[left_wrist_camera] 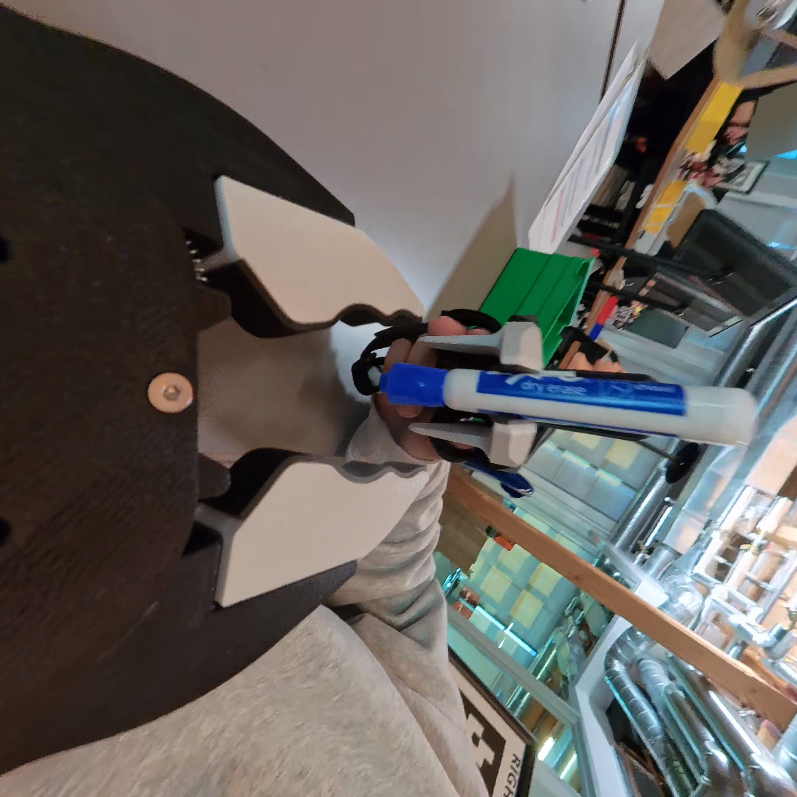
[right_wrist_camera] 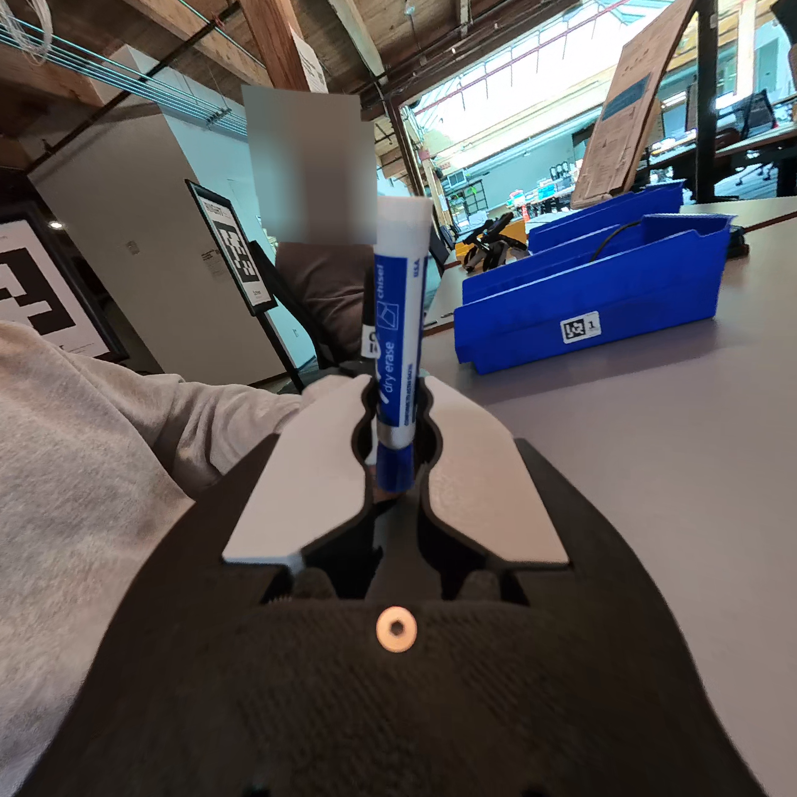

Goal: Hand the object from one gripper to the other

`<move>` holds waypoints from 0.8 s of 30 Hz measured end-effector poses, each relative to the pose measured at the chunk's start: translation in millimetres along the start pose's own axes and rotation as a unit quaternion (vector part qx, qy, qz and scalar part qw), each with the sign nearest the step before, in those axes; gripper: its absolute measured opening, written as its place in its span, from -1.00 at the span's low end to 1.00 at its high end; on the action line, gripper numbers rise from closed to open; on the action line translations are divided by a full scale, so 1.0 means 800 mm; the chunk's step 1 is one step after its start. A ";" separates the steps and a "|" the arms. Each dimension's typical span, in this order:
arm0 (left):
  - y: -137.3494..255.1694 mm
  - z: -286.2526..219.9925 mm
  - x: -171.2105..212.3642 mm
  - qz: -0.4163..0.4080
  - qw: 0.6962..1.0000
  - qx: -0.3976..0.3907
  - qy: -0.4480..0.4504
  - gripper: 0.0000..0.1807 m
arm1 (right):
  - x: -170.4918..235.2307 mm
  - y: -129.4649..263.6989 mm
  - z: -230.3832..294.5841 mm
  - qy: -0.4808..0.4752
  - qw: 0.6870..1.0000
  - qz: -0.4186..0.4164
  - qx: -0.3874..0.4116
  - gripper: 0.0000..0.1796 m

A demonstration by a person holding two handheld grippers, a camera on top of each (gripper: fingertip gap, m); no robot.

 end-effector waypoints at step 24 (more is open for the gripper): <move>-0.047 -0.010 -0.038 -0.032 0.994 0.059 -0.083 -0.77 | 0.036 0.032 0.048 0.031 0.984 0.128 0.122 -0.78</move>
Point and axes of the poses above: each gripper's, where its closed fingertips meet, y back along the fingers, x out of its underside, z = x × y across the jaws, the point moved 10 cm from there along y, back along the fingers, and after that the axes turned 7 degrees about -x, right-handed, at the moved point
